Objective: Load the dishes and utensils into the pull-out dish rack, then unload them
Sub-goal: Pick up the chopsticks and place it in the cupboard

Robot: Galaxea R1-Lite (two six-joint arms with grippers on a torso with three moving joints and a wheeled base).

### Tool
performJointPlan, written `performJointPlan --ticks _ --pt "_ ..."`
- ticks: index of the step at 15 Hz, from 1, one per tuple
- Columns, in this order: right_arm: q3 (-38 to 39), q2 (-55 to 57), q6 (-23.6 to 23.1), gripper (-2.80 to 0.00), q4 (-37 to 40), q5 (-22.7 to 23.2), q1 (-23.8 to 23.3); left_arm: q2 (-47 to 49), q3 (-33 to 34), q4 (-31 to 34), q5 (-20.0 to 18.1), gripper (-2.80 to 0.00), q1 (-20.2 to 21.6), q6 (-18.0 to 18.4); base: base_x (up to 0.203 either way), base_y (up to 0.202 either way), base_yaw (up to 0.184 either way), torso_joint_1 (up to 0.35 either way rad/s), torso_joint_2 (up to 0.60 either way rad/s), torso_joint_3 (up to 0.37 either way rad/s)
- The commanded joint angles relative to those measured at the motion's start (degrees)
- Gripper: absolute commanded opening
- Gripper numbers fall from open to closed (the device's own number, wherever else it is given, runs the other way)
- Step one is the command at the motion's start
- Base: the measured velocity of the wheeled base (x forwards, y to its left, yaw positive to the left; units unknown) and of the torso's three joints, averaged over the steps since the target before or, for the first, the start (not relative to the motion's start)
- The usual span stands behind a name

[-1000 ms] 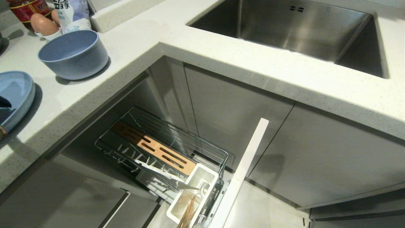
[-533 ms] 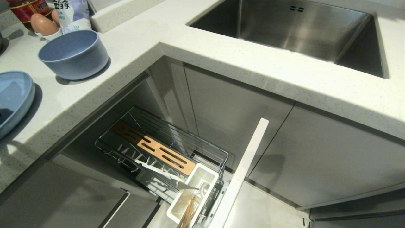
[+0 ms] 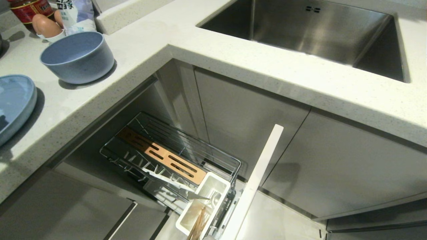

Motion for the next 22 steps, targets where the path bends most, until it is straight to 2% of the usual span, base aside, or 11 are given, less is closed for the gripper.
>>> performJointPlan --ticks 1,3,4,8,9,12,13,15,17,19,22 --pt "0.0 0.0 0.0 -2.8 0.0 0.0 0.0 -4.3 -0.5 -3.7 0.1 -2.8 -1.7 -0.4 0.0 0.0 0.0 0.0 0.0 0.0" --pt "0.0 0.0 0.0 -2.8 0.0 0.0 0.0 -5.8 -0.1 -9.0 -0.6 -2.8 -7.2 -0.1 0.0 0.0 0.0 0.0 0.0 0.0" --pt "0.1 0.0 0.0 -2.8 0.0 0.0 0.0 -6.1 0.7 -12.0 -2.9 -2.8 -10.2 0.4 0.0 0.0 0.0 0.0 0.0 0.0" --pt "0.1 0.0 0.0 -2.8 0.0 0.0 0.0 -6.4 2.0 -17.4 -17.1 -2.8 -22.2 5.1 0.0 0.0 0.0 0.0 0.0 0.0" --pt "0.0 0.0 0.0 -2.8 0.0 0.0 0.0 -6.4 2.4 -17.6 -22.2 -2.8 -24.5 5.4 0.0 0.0 0.0 0.0 0.0 0.0" --pt "0.0 0.0 0.0 -2.8 0.0 0.0 0.0 -5.9 6.2 -17.0 -35.1 -2.8 -29.1 7.5 0.0 0.0 0.0 0.0 0.0 0.0" --pt "0.0 0.0 0.0 -2.8 0.0 0.0 0.0 -4.9 6.6 -15.3 -37.3 -2.8 -29.6 9.7 0.0 0.0 0.0 0.0 0.0 0.0" --pt "0.0 0.0 0.0 -2.8 0.0 0.0 0.0 -2.2 6.5 -8.3 -39.7 -2.8 -31.4 13.9 0.0 0.0 0.0 0.0 0.0 0.0" --pt "0.0 0.0 0.0 -2.8 0.0 0.0 0.0 1.3 5.6 -2.2 -40.7 -2.8 -33.8 16.2 0.0 0.0 0.0 0.0 0.0 0.0" --pt "0.0 0.0 0.0 -2.8 0.0 0.0 0.0 5.2 2.4 5.9 -40.7 -2.8 -35.5 16.5 0.0 0.0 0.0 0.0 0.0 0.0" --pt "0.1 0.0 0.0 -2.8 0.0 0.0 0.0 9.6 1.5 16.5 -40.2 -2.8 -36.8 16.6 0.0 0.0 0.0 0.0 0.0 0.0"
